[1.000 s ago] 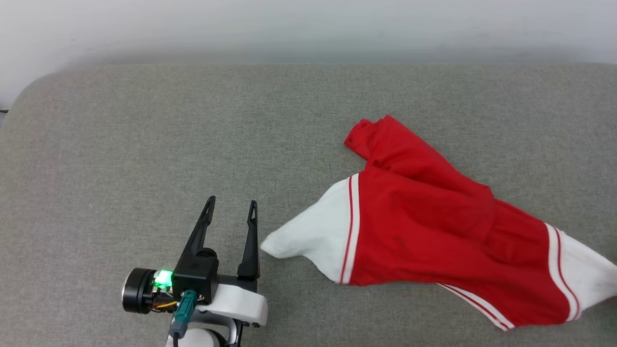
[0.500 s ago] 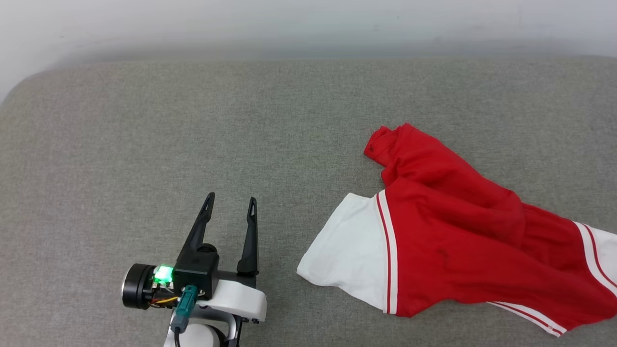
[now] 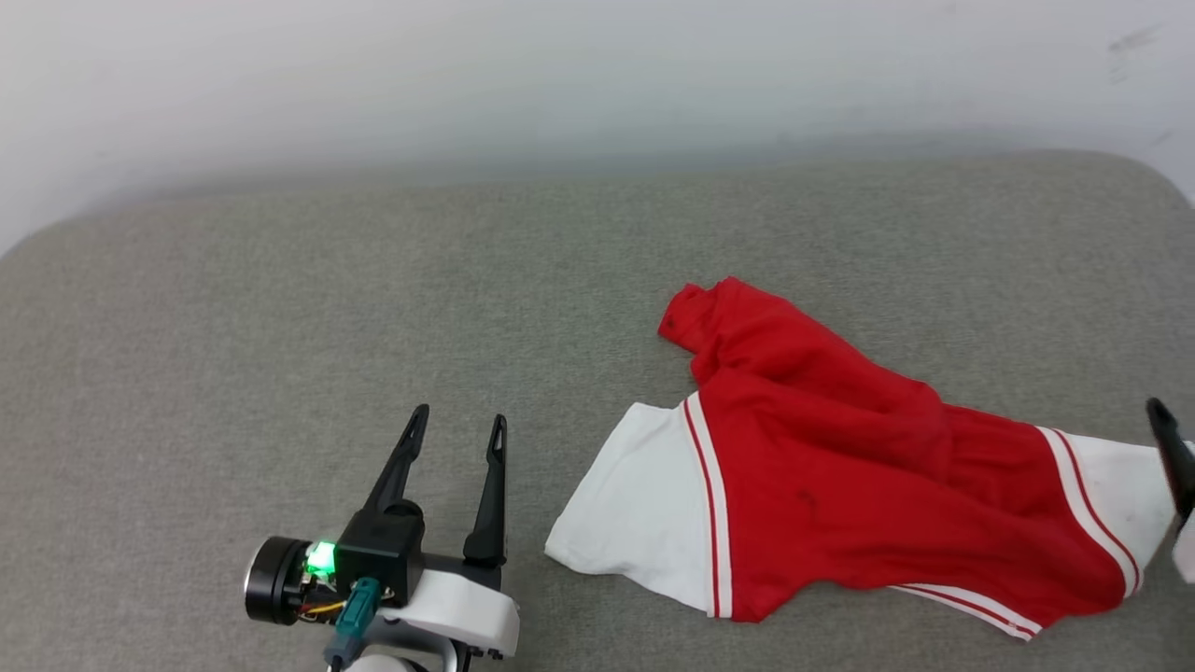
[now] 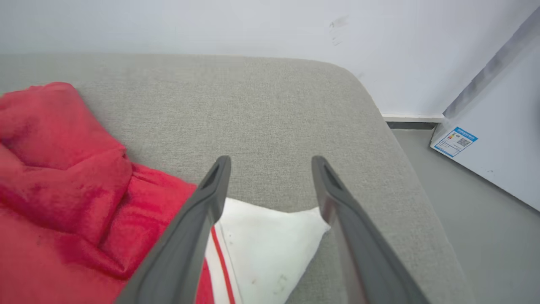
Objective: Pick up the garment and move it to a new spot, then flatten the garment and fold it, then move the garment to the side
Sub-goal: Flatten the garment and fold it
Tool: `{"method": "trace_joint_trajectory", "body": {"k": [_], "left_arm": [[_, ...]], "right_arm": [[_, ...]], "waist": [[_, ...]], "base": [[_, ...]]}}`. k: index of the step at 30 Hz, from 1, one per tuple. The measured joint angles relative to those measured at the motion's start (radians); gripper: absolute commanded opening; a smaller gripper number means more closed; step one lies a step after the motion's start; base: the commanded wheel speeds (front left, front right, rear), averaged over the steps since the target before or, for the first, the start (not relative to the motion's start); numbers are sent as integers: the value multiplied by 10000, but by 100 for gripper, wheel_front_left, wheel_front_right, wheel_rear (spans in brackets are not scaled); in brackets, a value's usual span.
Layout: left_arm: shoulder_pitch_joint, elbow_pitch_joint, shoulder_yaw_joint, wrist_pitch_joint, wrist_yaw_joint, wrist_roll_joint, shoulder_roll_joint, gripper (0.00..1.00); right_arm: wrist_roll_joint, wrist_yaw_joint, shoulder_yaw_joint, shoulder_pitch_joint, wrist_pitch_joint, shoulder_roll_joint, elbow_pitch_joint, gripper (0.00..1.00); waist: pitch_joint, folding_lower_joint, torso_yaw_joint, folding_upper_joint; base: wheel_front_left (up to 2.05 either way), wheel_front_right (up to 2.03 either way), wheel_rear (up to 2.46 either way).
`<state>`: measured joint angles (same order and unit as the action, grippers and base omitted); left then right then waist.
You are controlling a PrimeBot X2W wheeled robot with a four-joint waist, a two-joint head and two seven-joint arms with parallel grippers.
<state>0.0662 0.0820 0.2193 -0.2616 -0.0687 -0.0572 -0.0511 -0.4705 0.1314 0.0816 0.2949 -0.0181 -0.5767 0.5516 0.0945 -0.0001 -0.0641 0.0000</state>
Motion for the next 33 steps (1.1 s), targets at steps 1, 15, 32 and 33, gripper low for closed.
{"method": "trace_joint_trajectory", "body": {"k": [1,15,32,33], "left_arm": [[-42,-15,2,0,12,0,0,100],[-425,-209,282,0,255,-251,4,100],[417,105,1336,6061,1024,330,-713,100],[413,-48,1356,6585,1007,407,-769,100]], "right_arm": [[-84,0,-29,-171,-286,107,-205,100],[-740,-2,-922,-2126,-1827,1547,-2723,100],[493,-2,-1528,-2439,-1570,1939,-3340,100],[495,-2,-1519,-2437,-1572,1973,-3338,100]], "waist": [[-47,0,-63,0],[-117,0,-496,0],[532,1,-947,0],[593,1,-990,0]], "base": [[0,0,0],[0,0,0],[0,0,0],[0,0,0]]}}
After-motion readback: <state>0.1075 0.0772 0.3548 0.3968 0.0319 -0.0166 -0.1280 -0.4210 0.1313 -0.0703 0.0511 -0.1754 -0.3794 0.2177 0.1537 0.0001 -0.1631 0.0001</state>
